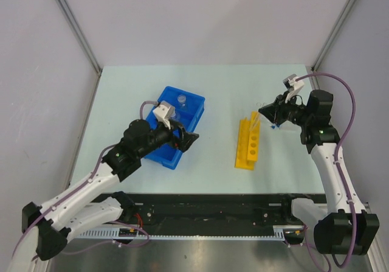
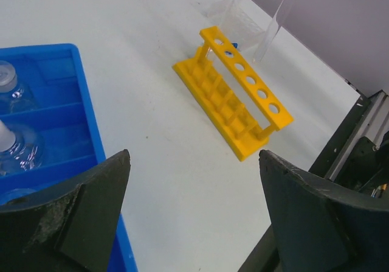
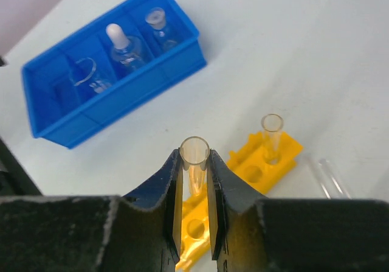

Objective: Organize the chemistry lab equipment

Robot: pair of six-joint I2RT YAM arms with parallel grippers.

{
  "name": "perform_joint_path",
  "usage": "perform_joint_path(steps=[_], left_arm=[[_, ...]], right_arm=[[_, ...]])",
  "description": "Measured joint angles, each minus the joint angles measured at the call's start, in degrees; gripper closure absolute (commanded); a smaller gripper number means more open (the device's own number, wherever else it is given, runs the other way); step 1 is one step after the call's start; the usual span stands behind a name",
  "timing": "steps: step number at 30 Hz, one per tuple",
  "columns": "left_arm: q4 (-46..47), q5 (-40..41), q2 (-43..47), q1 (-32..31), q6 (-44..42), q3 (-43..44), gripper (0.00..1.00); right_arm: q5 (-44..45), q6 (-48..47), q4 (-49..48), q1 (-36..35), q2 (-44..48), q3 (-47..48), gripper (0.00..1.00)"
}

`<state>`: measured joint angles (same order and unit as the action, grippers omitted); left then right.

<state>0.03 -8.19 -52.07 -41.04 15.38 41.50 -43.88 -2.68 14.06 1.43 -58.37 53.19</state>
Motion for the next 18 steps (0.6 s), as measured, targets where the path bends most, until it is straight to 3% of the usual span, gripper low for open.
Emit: perform_joint_path(steps=[7,18], left_arm=[[-4.94,2.67,7.58,0.09,-0.22,-3.8,0.09],[-7.19,4.0,10.03,0.09,1.18,-7.06,0.09]], right_arm=[[5.33,-5.14,0.15,0.09,-2.49,0.0,0.84],[9.18,-7.63,-2.97,-0.7,-6.95,0.0,0.84]])
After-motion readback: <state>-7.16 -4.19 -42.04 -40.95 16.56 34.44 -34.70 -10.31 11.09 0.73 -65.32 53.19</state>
